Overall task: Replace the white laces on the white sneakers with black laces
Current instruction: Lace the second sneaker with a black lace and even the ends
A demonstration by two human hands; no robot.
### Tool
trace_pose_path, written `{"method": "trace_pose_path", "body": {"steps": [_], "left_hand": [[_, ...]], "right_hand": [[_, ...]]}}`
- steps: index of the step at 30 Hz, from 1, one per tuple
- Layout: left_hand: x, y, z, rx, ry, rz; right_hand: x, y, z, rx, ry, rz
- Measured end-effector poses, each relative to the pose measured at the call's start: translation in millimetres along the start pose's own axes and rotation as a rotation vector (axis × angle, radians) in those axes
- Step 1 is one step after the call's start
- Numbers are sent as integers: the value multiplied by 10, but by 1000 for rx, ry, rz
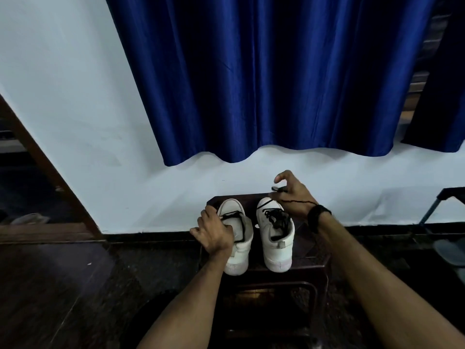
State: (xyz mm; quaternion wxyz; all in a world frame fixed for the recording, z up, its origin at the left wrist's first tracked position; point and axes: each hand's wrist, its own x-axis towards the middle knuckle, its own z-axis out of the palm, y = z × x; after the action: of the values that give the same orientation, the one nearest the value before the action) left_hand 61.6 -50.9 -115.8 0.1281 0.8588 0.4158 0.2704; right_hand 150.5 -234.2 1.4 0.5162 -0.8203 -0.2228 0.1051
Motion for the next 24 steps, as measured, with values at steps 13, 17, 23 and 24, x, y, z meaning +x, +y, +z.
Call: {"method": "trace_pose_path", "body": {"steps": [13, 17, 23, 24], "left_hand": [[3, 22, -14, -15, -15, -29], [9, 23, -4, -16, 7, -12], [75, -20, -18, -185, -49, -37], [74, -23, -17, -196, -41, -28]], "right_hand": [[-120, -170, 68, -370, -115, -14], [-203, -174, 119, -288, -151, -50], [-257, -147, 156, -336, -433, -1], [-262, -131, 167, -260, -438, 32]]}}
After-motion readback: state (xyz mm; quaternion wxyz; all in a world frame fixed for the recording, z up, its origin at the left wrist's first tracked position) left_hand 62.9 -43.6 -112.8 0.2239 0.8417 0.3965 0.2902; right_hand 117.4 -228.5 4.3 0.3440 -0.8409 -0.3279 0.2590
